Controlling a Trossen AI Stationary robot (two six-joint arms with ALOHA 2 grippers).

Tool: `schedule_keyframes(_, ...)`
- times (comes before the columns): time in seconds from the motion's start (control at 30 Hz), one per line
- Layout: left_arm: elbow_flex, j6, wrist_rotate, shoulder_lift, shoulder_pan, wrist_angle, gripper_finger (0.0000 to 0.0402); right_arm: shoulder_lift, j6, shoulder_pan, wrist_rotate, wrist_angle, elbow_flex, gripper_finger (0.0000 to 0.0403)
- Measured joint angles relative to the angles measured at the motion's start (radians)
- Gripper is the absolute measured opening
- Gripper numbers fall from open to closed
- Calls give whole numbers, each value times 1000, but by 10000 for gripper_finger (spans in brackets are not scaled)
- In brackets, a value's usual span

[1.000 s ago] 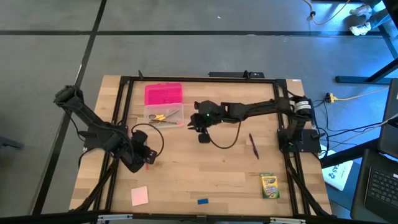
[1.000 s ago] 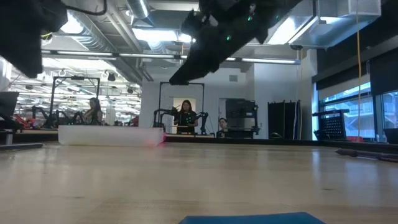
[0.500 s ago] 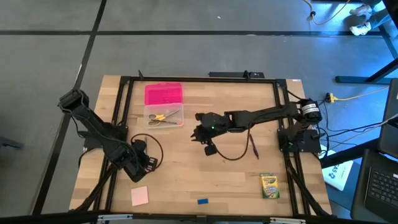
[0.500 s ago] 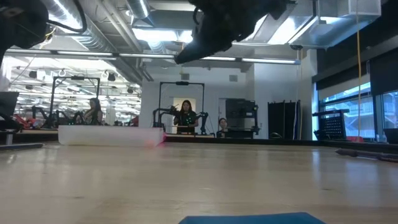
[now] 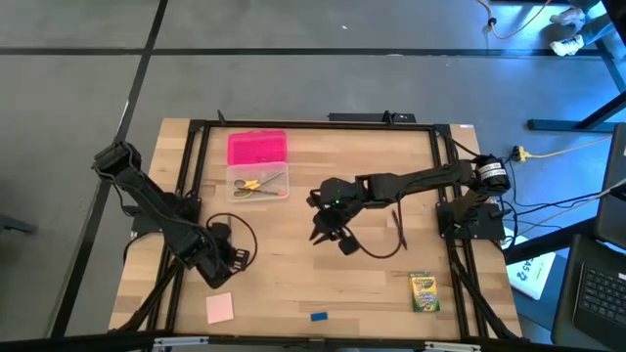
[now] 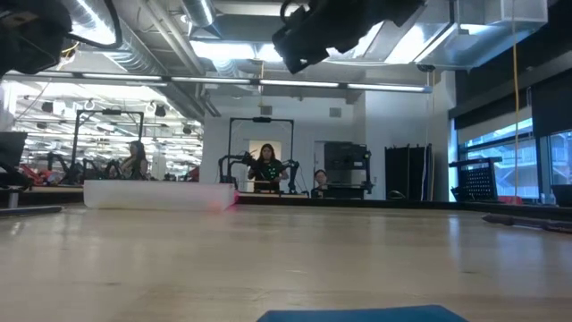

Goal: Pack school essentials
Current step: Put the black pencil into the pink supply box

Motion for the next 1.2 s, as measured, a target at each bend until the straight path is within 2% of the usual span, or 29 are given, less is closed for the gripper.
schedule_keyframes(0.1,0,-16,38,0,0,-1,54,0,-1,0,-24,0,0,71)
schedule_keyframes(1.2,0,-46,41,0,0,-2,54,0,-2,0,-14,2,0,71)
